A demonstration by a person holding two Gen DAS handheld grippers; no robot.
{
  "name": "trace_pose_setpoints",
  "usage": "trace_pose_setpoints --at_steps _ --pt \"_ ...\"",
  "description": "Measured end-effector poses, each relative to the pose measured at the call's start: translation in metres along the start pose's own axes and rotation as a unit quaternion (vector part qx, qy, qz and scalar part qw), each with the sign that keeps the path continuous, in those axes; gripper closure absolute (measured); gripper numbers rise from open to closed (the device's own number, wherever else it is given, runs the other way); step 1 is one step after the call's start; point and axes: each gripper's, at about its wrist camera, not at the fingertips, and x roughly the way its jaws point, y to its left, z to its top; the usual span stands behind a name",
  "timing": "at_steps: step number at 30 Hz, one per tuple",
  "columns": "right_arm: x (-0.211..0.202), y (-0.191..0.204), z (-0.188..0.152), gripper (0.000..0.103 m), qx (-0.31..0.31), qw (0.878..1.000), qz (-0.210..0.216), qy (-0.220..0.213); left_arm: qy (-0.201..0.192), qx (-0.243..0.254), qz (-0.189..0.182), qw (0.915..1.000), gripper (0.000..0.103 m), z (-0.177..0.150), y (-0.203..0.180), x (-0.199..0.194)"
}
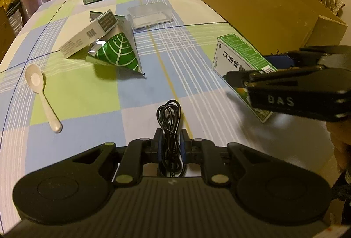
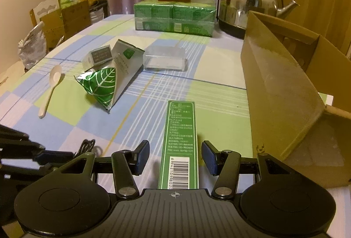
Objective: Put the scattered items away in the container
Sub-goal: 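Lift and carry the green box and black cable with both tools toward the cardboard box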
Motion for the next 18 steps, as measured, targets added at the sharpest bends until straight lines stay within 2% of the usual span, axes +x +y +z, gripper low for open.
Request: trace_pose_setpoints --at_steps 5,6,9,18 --pt "0.006 0.002 0.003 0.055 -0.002 1.0 -0.005 0.016 0.0 -0.002 0.0 1.0 0.091 -0.002 0.001 -0.002" --pt "0.006 0.002 0.003 0.064 -0.004 1.0 -0.006 0.019 0.0 -0.002 0.0 1.0 0.091 -0.002 0.001 -0.002" --pt "0.007 0.002 0.002 0.075 -0.003 1.0 -0.014 0.028 0.0 -0.002 -0.002 1.0 0.091 -0.003 0.001 -0.002" --pt "-0.013 0.005 0.0 0.075 0.005 1.0 -0.018 0.007 -0.008 -0.008 0.0 0.9999 0.091 -0.003 0.001 -0.011"
